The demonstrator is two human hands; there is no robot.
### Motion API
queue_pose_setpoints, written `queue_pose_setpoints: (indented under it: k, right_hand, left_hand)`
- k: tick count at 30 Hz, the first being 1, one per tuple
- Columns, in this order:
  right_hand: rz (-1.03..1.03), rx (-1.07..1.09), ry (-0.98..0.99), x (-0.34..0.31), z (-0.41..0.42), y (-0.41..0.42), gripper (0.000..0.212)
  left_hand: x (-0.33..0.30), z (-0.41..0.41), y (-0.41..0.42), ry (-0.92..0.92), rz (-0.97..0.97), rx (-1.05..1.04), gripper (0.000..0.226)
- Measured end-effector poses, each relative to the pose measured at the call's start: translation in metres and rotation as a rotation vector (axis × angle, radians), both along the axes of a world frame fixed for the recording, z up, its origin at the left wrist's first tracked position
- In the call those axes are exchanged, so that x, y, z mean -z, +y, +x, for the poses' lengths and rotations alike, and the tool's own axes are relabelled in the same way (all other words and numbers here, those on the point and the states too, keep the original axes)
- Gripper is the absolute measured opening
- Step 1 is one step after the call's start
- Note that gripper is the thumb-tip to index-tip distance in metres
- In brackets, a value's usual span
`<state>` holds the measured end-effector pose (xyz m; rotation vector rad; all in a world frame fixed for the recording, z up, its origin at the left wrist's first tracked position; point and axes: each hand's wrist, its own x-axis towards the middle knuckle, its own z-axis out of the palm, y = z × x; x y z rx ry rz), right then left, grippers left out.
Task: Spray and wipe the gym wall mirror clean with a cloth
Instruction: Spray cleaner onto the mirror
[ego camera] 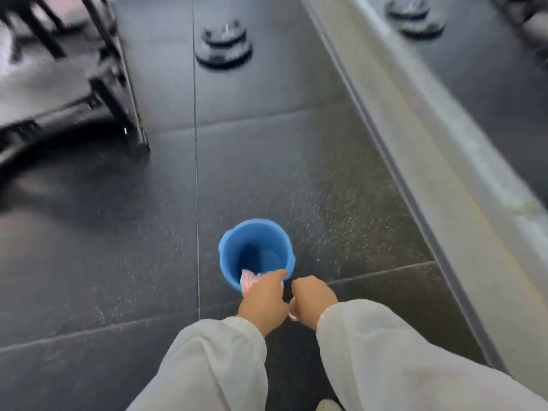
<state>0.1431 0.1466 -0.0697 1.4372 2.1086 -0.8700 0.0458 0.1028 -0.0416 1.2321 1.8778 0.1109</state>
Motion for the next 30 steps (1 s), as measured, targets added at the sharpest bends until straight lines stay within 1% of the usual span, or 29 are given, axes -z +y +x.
queue_pose_setpoints:
  k: [3, 4, 7, 9, 11, 12, 14, 16, 18, 20, 24, 26, 28, 30]
  right_hand:
    - [0.116, 0.024, 0.102, -0.116, 0.025, 0.033, 0.023]
    - [0.175, 0.046, 0.131, -0.163, 0.039, 0.045, 0.022]
    - [0.355, 0.067, 0.215, -0.274, 0.074, 0.068, 0.023]
    - [0.453, 0.156, 0.286, -0.343, 0.103, 0.082, 0.020]
    - [0.554, 0.226, 0.351, -0.406, 0.129, 0.088, 0.015]
    - [0.605, 0.263, 0.381, -0.439, 0.143, 0.089, 0.012]
    - [0.711, 0.346, 0.454, -0.496, 0.169, 0.090, 0.019]
    - [0.780, 0.416, 0.523, -0.538, 0.185, 0.089, 0.025]
    - [0.879, 0.494, 0.562, -0.585, 0.208, 0.086, 0.022]
    - [0.966, 0.530, 0.611, -0.626, 0.226, 0.080, 0.017]
    - [1.196, 0.586, 0.677, -0.696, 0.257, 0.060, 0.010]
    - [1.298, 0.625, 0.673, -0.720, 0.268, 0.050, 0.014]
    - [1.390, 0.677, 0.648, -0.738, 0.277, 0.036, 0.018]
    - [1.449, 0.696, 0.596, -0.751, 0.283, 0.026, 0.020]
  left_hand:
    - [-0.097, 0.021, 0.038, 0.072, 0.126, 0.067, 0.057]
    - [-0.138, 0.033, 0.053, 0.085, 0.175, 0.101, 0.057]
    - [-0.235, 0.063, 0.086, 0.109, 0.307, 0.210, 0.058]
    - [-0.298, 0.085, 0.106, 0.137, 0.398, 0.267, 0.058]
    - [-0.348, 0.107, 0.120, 0.141, 0.489, 0.313, 0.051]
    - [-0.378, 0.120, 0.125, 0.113, 0.534, 0.321, 0.046]
    - [-0.428, 0.144, 0.134, 0.039, 0.654, 0.330, 0.036]
    - [-0.465, 0.165, 0.140, 0.014, 0.721, 0.348, 0.029]
    - [-0.508, 0.189, 0.148, -0.020, 0.833, 0.383, 0.028]
    - [-0.548, 0.210, 0.153, -0.101, 0.934, 0.419, 0.026]
    - [-0.622, 0.249, 0.153, -0.336, 1.096, 0.499, 0.017]
    - [-0.651, 0.265, 0.144, -0.429, 1.163, 0.544, 0.014]
    - [-0.676, 0.281, 0.133, -0.578, 1.154, 0.585, 0.013]
    - [-0.694, 0.291, 0.121, -0.687, 1.153, 0.607, 0.010]
